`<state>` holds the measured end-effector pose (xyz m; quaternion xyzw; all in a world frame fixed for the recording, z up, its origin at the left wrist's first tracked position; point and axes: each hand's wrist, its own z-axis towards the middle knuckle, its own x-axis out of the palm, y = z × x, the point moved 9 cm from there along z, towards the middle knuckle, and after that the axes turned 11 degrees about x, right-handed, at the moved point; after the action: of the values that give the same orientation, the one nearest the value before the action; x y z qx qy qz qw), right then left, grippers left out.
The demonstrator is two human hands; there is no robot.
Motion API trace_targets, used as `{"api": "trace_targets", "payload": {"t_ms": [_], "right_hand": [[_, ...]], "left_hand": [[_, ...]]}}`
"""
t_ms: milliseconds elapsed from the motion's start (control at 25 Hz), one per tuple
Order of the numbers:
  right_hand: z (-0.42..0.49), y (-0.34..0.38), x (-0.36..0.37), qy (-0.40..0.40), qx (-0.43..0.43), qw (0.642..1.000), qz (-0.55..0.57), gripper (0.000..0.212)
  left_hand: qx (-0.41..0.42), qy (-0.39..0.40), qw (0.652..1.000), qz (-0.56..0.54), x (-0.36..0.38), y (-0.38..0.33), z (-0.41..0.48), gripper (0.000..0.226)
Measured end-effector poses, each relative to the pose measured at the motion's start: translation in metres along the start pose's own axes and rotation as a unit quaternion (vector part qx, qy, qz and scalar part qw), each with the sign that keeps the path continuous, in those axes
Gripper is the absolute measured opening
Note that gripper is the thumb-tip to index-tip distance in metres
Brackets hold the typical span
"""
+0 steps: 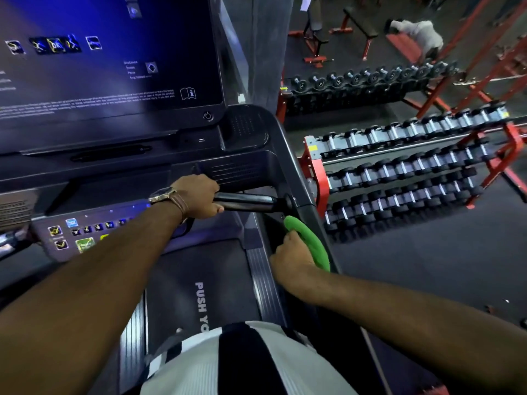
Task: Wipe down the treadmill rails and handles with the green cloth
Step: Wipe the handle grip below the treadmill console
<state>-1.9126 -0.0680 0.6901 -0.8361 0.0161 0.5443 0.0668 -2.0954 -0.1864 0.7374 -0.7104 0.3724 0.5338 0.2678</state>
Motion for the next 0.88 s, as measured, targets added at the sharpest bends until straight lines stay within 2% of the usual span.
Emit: {"api": "trace_targets", "payload": {"t_ms": [80, 120, 200, 280, 360, 440, 520, 640, 720, 880], "right_hand": [[-0.025, -0.009, -0.048, -0.02, -0.021, 0.998, -0.058, 0.023], [-0.027, -0.013, -0.071, -0.067, -0.029, 0.995, -0.072, 0.024], [-0.006, -0.041, -0.11, -0.169, 0.016, 0.985, -0.036, 0.038], [0.035, -0.064, -0.104, -0.15, 0.065, 0.986, 0.017, 0.058], [0.069, -0.075, -0.079, -0.103, 0.091, 0.986, 0.099, 0.069], [0.069, -0.082, -0.06, -0.103, 0.108, 0.978, 0.144, 0.065], [0.032, -0.084, -0.042, -0.133, 0.106, 0.976, 0.133, 0.061], [-0.047, -0.084, -0.006, -0.125, 0.101, 0.974, 0.157, 0.071], [-0.078, -0.082, 0.01, -0.112, 0.107, 0.972, 0.175, 0.07], [-0.042, -0.086, -0.009, -0.166, 0.135, 0.963, 0.163, 0.064]], "left_hand": [[-0.008, 0.001, 1.0, -0.002, -0.001, 0.001, 0.001, 0.036], [-0.013, 0.004, 1.0, -0.003, 0.0, 0.001, 0.001, 0.036], [-0.014, 0.005, 1.0, -0.008, -0.002, 0.0, 0.001, 0.036], [-0.013, -0.001, 1.0, -0.007, -0.004, 0.0, 0.0, 0.041], [-0.013, -0.004, 1.0, -0.004, -0.004, 0.003, -0.001, 0.046], [-0.006, -0.007, 1.0, 0.0, -0.002, 0.004, 0.0, 0.048], [0.004, -0.009, 1.0, -0.002, -0.001, 0.003, 0.002, 0.046], [0.002, -0.007, 1.0, -0.009, 0.002, 0.005, 0.002, 0.04], [0.0, -0.004, 1.0, -0.01, 0.003, 0.006, 0.001, 0.039], [0.004, -0.009, 1.0, -0.011, 0.005, 0.005, 0.004, 0.043]]}}
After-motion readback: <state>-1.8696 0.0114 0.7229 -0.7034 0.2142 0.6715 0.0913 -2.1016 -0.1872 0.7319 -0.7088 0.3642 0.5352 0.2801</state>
